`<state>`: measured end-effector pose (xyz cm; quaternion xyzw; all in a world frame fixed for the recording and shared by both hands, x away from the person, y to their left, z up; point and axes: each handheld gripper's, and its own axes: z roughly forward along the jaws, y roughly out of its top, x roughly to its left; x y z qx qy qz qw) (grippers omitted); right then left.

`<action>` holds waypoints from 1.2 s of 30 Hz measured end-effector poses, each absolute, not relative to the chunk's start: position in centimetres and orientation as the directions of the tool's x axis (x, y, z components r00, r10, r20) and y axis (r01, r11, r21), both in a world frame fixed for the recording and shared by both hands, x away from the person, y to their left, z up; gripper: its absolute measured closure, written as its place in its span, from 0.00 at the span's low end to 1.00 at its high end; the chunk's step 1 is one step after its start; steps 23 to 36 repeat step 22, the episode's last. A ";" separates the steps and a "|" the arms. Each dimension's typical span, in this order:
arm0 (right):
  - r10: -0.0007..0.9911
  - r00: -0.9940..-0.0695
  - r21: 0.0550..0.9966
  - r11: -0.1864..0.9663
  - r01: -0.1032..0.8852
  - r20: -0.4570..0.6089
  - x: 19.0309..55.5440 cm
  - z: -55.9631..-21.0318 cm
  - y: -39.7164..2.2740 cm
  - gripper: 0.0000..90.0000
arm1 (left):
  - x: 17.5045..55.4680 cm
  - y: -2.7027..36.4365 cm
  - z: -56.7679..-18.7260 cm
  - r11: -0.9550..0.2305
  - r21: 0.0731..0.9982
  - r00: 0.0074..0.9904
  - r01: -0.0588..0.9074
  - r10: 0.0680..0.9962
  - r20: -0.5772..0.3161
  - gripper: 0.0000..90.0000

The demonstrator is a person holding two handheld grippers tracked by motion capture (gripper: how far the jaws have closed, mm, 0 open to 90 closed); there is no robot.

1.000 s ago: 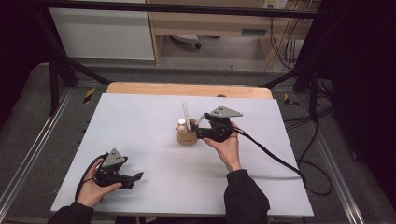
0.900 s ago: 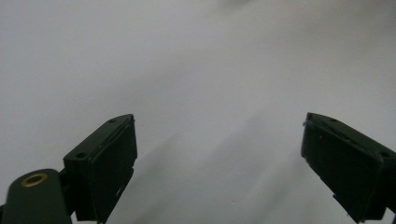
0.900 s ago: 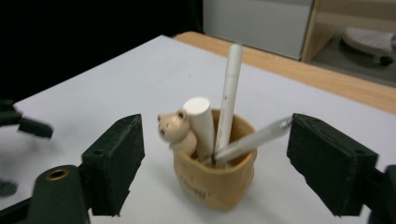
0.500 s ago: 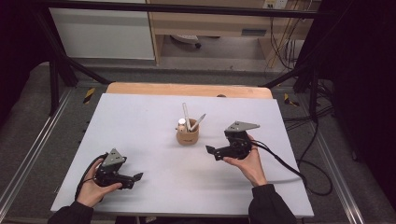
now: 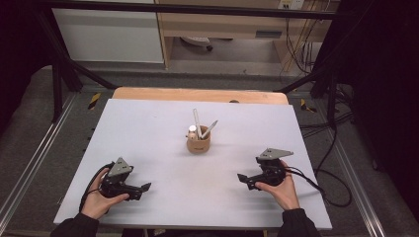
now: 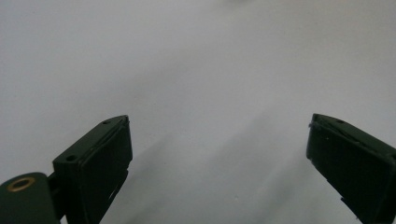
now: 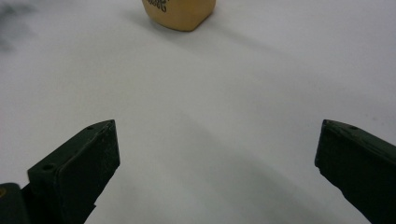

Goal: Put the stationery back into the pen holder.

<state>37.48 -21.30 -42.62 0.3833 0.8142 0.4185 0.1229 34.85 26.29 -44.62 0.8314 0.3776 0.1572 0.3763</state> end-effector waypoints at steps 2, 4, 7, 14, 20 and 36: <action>0.724 -0.679 0.780 0.354 0.516 0.121 37.1 -43.1 -22.0 0.01 | 34.8 26.3 -44.6 -0.432 0.744 0.665 0.509 0.746 -0.022 0.08; 0.722 -0.681 0.778 0.358 0.517 0.121 36.7 -43.5 -22.7 0.01 | 34.8 26.3 -44.6 -0.432 0.746 0.666 0.507 0.746 -0.021 0.08; 0.727 -0.676 0.770 0.362 0.525 0.119 36.2 -44.1 -23.6 0.01 | 34.8 26.3 -44.6 -0.431 0.750 0.668 0.502 0.744 -0.020 0.08; 0.727 -0.673 0.772 0.348 0.531 0.135 35.4 -44.9 -25.0 0.01 | 34.7 26.2 -44.6 -0.439 0.748 0.674 0.498 0.738 -0.016 0.08; 0.727 -0.676 0.764 0.365 0.532 0.124 35.4 -45.1 -25.0 0.01 | 34.7 26.2 -44.6 -0.442 0.746 0.678 0.498 0.735 -0.017 0.08; 0.728 -0.674 0.759 0.368 0.537 0.123 35.4 -45.2 -25.0 0.01 | 34.7 26.2 -44.7 -0.443 0.745 0.679 0.499 0.734 -0.017 0.08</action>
